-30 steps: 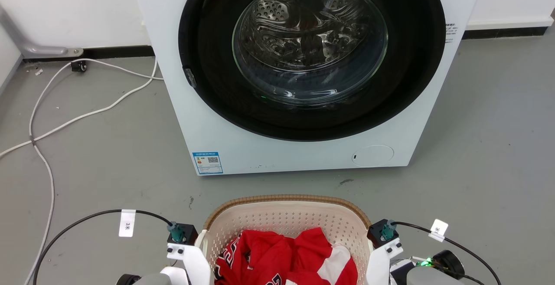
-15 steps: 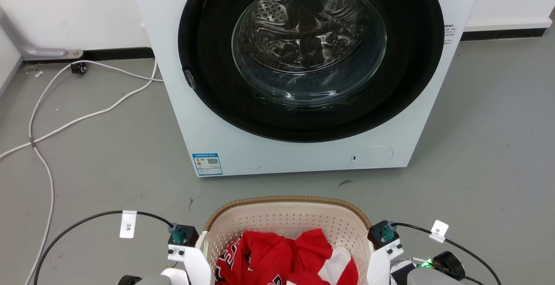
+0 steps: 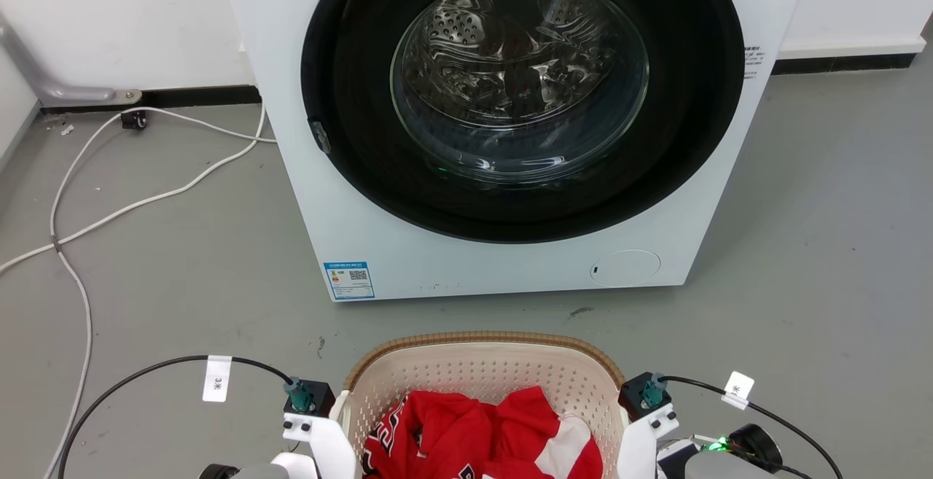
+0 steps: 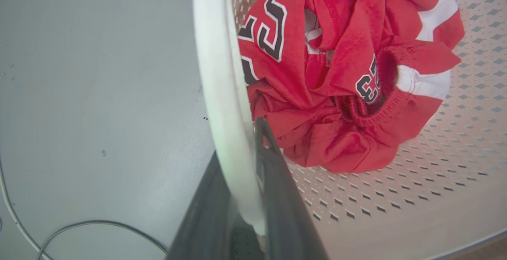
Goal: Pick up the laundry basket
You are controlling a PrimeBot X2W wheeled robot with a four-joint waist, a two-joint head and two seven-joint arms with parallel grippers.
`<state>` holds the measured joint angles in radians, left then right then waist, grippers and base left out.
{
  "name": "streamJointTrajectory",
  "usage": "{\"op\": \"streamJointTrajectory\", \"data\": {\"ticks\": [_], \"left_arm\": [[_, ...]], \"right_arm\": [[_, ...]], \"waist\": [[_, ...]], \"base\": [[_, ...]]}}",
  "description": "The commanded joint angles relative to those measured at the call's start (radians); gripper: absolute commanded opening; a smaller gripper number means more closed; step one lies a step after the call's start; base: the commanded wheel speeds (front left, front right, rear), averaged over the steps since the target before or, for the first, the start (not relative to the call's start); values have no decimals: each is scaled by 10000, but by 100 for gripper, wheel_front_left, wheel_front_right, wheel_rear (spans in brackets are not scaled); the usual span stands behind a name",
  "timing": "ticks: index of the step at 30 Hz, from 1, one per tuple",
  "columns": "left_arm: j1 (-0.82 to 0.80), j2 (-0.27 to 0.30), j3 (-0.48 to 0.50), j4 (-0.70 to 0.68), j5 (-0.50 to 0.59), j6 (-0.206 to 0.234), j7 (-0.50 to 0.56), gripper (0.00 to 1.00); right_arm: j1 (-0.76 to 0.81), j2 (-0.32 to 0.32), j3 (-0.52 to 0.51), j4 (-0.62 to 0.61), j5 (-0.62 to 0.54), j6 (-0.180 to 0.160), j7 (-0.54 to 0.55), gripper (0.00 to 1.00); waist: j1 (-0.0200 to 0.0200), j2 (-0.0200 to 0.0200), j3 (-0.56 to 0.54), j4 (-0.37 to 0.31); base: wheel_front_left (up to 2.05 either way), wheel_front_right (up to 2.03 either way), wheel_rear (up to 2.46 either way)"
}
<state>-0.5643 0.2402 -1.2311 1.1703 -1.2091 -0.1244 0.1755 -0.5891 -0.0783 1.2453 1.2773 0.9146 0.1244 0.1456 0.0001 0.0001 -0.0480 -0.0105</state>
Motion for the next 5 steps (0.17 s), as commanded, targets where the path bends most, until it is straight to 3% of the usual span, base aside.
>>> {"op": "streamJointTrajectory", "data": {"ticks": [1,5], "left_arm": [[-144,-36,-52,-100,7,-101,-85,0],[-129,-19,-100,-117,-56,-101,-103,0]], "right_arm": [[-19,26,53,-28,9,117,-38,0],[-8,29,91,-23,42,117,-57,0]], "waist": [[-1,-1,2,4],[-1,-1,13,0]], "base": [[0,0,0],[0,0,0]]}}
